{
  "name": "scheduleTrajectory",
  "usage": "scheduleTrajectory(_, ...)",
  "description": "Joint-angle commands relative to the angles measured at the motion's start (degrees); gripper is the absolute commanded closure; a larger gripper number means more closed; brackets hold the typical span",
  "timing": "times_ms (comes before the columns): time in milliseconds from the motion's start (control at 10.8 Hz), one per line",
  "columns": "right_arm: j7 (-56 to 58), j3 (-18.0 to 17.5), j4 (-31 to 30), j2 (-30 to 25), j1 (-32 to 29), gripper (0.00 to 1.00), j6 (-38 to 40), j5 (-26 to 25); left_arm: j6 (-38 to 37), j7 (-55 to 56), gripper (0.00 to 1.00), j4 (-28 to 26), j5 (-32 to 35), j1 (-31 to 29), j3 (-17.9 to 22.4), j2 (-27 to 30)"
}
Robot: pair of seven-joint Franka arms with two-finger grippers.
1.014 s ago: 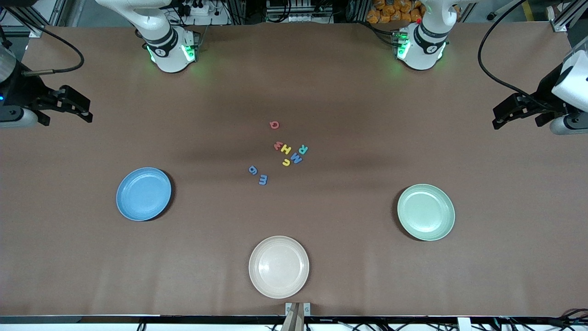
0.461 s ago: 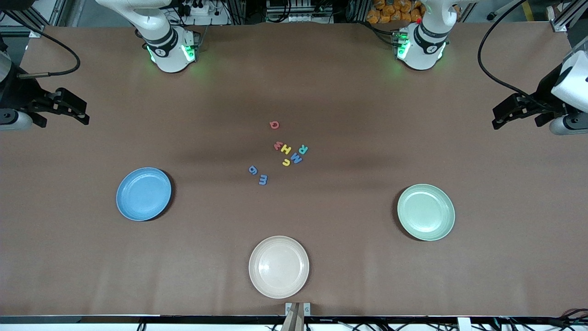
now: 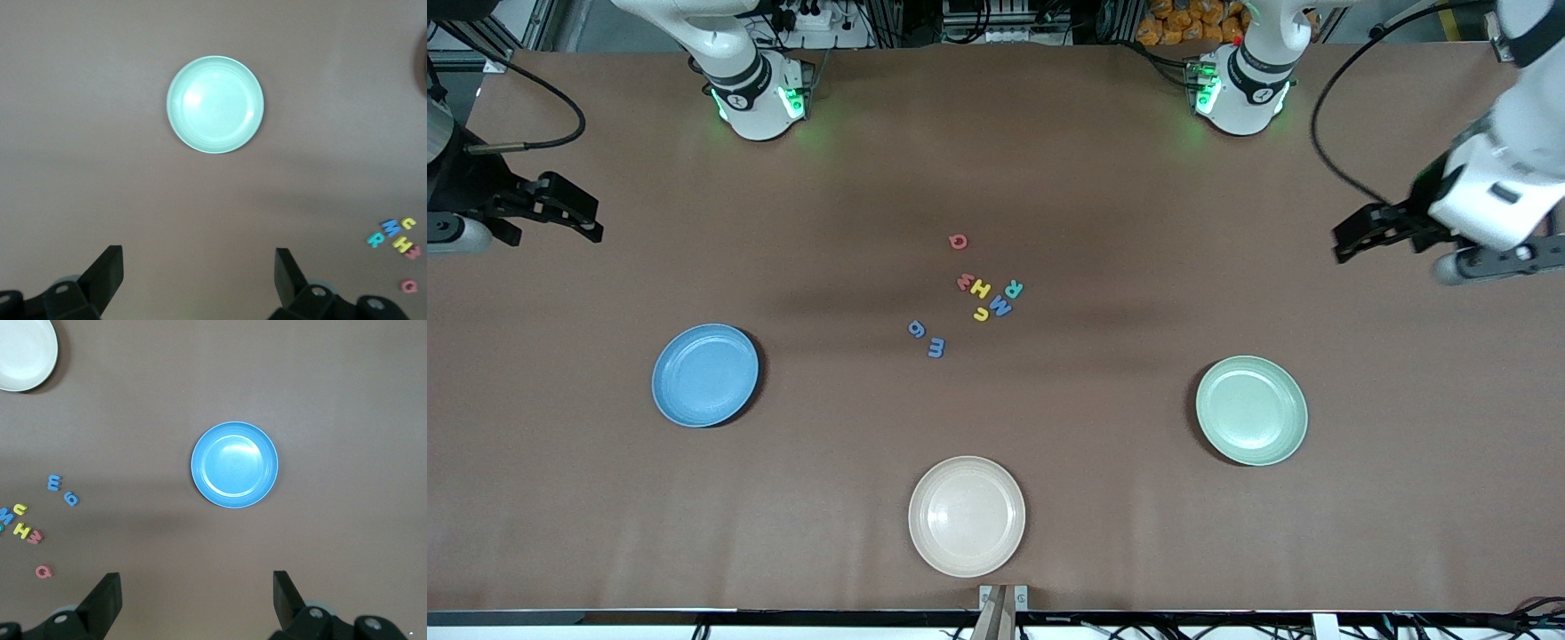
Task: Sort upper and lower case letters into plates
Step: 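Move the left gripper over the letters while the right gripper nears the blue plate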
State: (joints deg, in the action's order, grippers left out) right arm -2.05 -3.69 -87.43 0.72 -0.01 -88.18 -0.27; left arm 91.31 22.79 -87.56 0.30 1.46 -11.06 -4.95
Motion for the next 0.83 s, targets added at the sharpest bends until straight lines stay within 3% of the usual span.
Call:
scheduleTrajectory(0, -5.13, -0.35, 1.04, 2.87, 1.93, 0.00, 0.29, 0.18, 2.10, 11.07, 0.00, 0.37, -0.91, 3.97, -1.25, -2.95)
scheduleTrajectory(276, -12.60, -0.35, 0.95, 6.92, 5.54, 0.00, -3.13, 0.09, 6.58, 31.37, 0.00, 0.98, -1.00, 13.55, -1.16, -8.92)
scheduleTrajectory(737, -22.45, -0.35, -1.59, 12.99, 9.85, 0.00, -11.90, -0.08, 19.58, 57.39, 0.00, 1.07, -2.15, 23.13, -0.99, -18.23)
